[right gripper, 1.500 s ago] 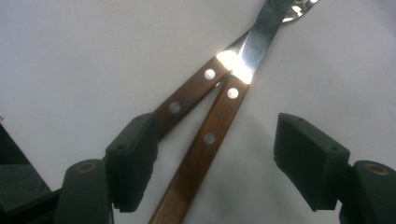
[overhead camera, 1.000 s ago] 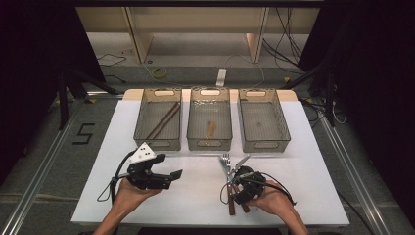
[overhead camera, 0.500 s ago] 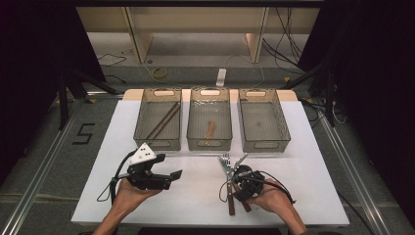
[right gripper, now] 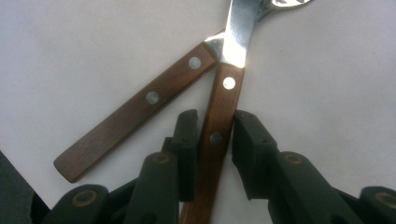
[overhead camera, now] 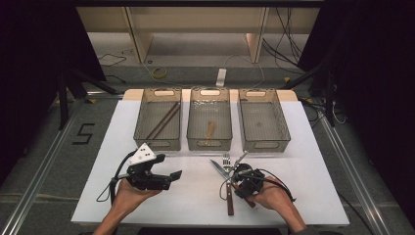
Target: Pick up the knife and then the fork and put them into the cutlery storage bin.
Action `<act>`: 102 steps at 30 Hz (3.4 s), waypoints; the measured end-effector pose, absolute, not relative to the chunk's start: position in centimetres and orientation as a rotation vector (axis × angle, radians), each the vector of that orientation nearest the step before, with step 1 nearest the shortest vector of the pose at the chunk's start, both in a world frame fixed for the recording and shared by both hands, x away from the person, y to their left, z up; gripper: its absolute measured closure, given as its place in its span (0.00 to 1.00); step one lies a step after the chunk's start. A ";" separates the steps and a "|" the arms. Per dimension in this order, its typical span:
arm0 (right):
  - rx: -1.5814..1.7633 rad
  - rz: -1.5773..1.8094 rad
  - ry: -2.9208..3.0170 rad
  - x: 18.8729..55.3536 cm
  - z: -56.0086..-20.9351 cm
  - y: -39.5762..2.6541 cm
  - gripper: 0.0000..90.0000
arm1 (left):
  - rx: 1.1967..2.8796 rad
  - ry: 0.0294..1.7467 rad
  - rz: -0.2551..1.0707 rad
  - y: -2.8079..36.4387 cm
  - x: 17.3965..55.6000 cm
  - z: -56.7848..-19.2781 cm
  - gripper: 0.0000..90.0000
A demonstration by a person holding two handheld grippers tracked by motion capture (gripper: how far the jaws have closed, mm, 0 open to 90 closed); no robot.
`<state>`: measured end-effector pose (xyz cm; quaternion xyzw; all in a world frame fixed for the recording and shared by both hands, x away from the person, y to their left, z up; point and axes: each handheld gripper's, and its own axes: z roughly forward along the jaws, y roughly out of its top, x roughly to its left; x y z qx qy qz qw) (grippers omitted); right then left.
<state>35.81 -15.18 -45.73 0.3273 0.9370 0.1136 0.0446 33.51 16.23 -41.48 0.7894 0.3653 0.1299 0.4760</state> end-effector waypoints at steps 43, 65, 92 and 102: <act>1.017 0.458 2.822 36.8 -43.9 -16.3 0.86 | 1.863 0.896 0.313 17.0 33.6 -41.3 0.17; 1.010 0.568 2.745 39.0 -40.6 -16.6 0.86 | 1.833 0.921 0.326 17.8 33.6 -41.2 0.17; 1.079 0.616 2.598 43.7 -35.8 -18.2 0.85 | 1.820 0.929 0.315 18.1 33.3 -41.3 0.17; 1.132 0.625 2.525 45.6 -35.1 -18.9 0.86 | 1.820 0.929 0.315 18.1 33.3 -41.3 0.17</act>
